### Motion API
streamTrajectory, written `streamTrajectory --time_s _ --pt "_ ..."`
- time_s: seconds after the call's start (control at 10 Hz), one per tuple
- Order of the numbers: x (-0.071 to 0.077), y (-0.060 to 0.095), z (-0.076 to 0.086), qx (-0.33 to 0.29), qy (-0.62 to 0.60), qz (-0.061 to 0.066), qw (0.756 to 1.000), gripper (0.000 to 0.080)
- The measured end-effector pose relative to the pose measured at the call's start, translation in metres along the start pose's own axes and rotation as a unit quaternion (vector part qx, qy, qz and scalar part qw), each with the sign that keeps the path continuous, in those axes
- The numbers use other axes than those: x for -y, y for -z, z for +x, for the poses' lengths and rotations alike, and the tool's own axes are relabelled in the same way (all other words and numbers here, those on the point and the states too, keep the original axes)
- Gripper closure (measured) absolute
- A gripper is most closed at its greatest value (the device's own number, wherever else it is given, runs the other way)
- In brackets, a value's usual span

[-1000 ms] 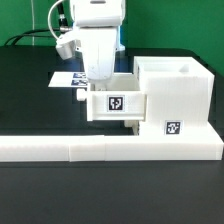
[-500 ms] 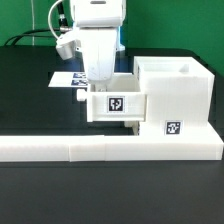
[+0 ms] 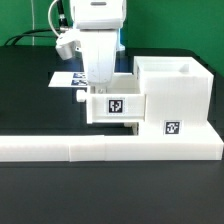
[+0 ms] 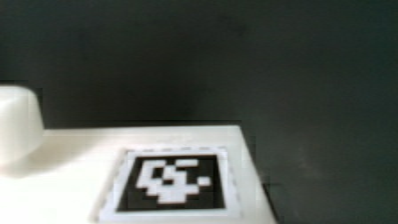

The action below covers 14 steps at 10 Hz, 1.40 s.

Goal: Assemble drawer

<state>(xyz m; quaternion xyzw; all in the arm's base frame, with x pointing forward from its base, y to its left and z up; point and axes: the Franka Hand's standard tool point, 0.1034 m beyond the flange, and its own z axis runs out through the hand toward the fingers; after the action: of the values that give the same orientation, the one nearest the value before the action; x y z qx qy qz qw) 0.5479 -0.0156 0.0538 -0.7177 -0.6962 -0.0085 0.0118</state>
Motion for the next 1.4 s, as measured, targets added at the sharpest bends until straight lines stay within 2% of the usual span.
streamTrajectory --time_s 0.7,0.9,1.0,1.3,1.4 --pt "0.001 0.000 0.001 -0.001 0.001 -0.003 1.000 0.0757" --pt "0.001 -0.002 0.006 -0.002 -0.005 -0.014 1.000 0.0757" --pt "0.001 -0.003 0.012 0.003 -0.003 -0.013 1.000 0.0757" --pt "0.001 -0.001 0.015 0.009 -0.013 0.000 1.000 0.0757" --pt "0.001 -0.001 0.015 0.009 -0.014 0.000 1.000 0.0757"
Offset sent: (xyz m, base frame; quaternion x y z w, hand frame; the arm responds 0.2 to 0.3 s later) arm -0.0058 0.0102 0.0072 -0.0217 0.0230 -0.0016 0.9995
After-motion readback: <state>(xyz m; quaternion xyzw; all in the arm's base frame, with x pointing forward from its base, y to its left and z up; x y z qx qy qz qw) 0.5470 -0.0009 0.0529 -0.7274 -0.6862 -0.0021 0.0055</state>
